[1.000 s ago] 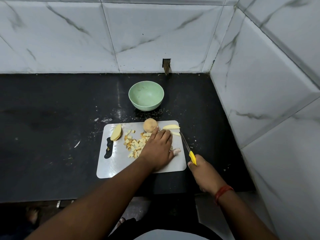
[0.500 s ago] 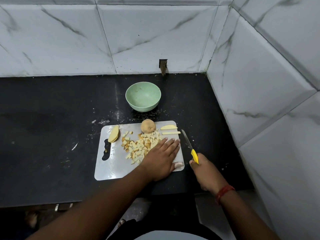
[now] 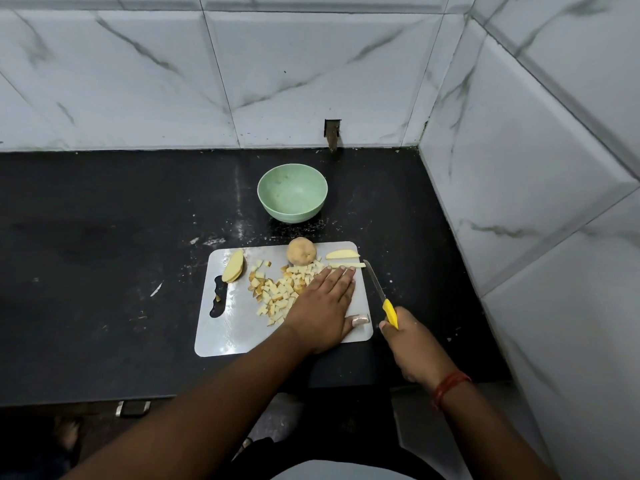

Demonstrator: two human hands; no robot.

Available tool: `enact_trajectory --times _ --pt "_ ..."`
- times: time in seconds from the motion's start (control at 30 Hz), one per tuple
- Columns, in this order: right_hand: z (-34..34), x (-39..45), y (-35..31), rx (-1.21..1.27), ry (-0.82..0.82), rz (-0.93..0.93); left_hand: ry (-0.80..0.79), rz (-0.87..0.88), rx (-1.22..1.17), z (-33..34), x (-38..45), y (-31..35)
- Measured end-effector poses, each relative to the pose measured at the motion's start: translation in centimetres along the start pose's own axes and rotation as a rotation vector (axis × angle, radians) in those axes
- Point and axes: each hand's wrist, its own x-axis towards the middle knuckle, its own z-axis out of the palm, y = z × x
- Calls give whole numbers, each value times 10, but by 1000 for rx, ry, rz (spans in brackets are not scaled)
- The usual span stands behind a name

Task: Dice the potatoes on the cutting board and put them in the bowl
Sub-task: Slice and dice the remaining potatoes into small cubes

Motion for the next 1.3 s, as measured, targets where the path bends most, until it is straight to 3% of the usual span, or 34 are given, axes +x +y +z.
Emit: enact_trajectory --times 0.27,0.47,0.63,0.9,1.3 --pt "-6 -10 5 -5 -19 40 -57 -119 2 7 -15 -8" --pt "-7 -19 3 -15 1 12 52 -141 -60 2 -14 -3" --pt "-4 -22 0 -33 -17 10 -21 -149 -40 -11 2 -1" --pt "0 -27 2 -25 -37 0 45 -163 -79 -1 -16 -7" --pt "20 13 -34 -447 -33 -19 110 -173 -148 3 -14 -11"
